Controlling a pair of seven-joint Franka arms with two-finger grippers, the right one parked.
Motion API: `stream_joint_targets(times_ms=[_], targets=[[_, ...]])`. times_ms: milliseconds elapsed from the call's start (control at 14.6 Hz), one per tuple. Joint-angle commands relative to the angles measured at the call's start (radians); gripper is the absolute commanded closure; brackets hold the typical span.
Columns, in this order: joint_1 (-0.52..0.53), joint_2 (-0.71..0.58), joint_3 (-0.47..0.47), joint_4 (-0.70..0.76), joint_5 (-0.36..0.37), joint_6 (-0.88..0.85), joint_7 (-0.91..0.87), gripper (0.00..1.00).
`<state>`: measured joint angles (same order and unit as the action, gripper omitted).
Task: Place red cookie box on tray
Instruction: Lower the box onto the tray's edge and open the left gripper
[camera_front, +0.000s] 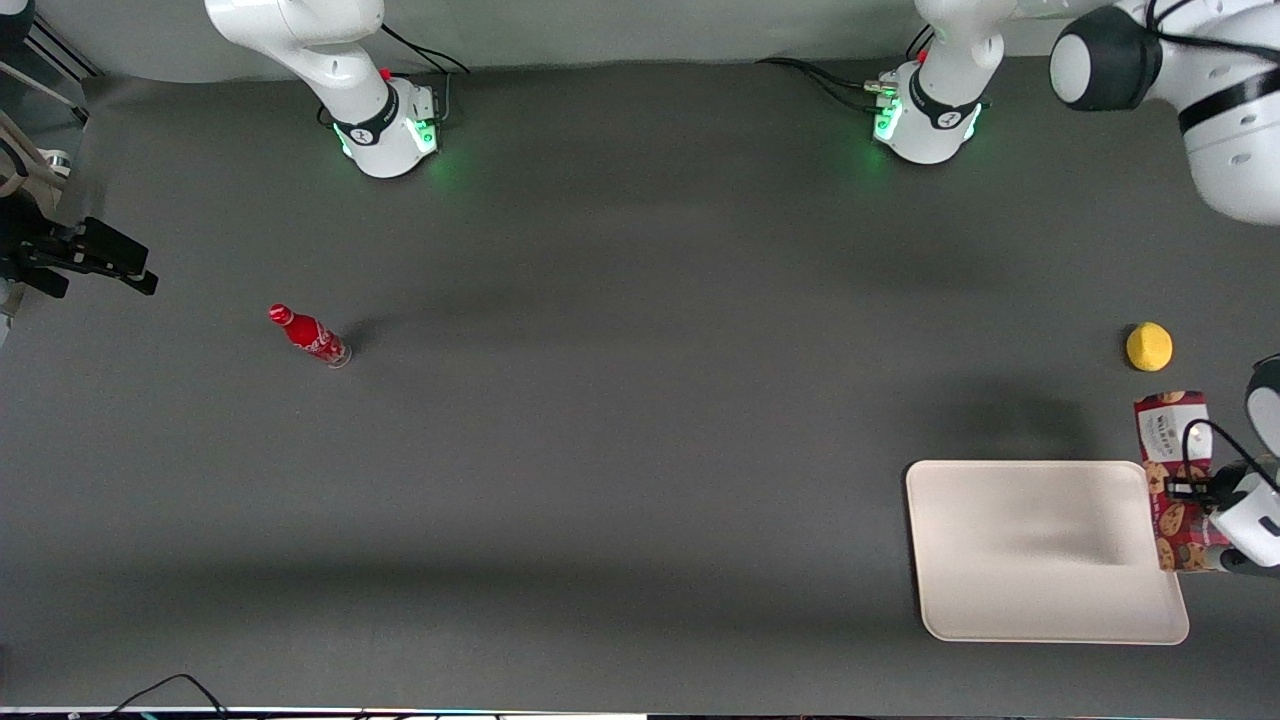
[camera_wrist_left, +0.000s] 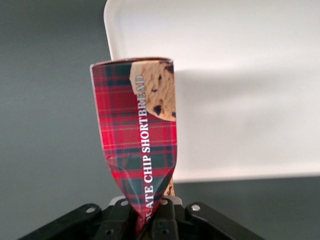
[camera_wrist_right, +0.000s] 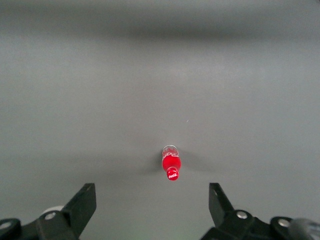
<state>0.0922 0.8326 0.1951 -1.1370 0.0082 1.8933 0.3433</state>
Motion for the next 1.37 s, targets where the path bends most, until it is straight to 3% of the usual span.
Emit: stream_joint_targets(times_ms=[0,206,275,480,755,1304], targets=[[0.007,0.092,0.036,0.034,-0.086,0.119,0.016,1.0],[0.011,0.12,0.037,0.039,-0.093,0.162,0.016,1.0],[0.009,0.118,0.037,0.036,-0.096,0.162,0.016,0.01],[0.004,0.092,0.038,0.051,-0.096,0.097,0.013,0.0],[-0.003,0.068,0.085,0.215,-0.091,-0.171,0.011,0.0],[-0.051,-0.292,0.087,0.188,-0.076,-0.613,0.014,0.0]])
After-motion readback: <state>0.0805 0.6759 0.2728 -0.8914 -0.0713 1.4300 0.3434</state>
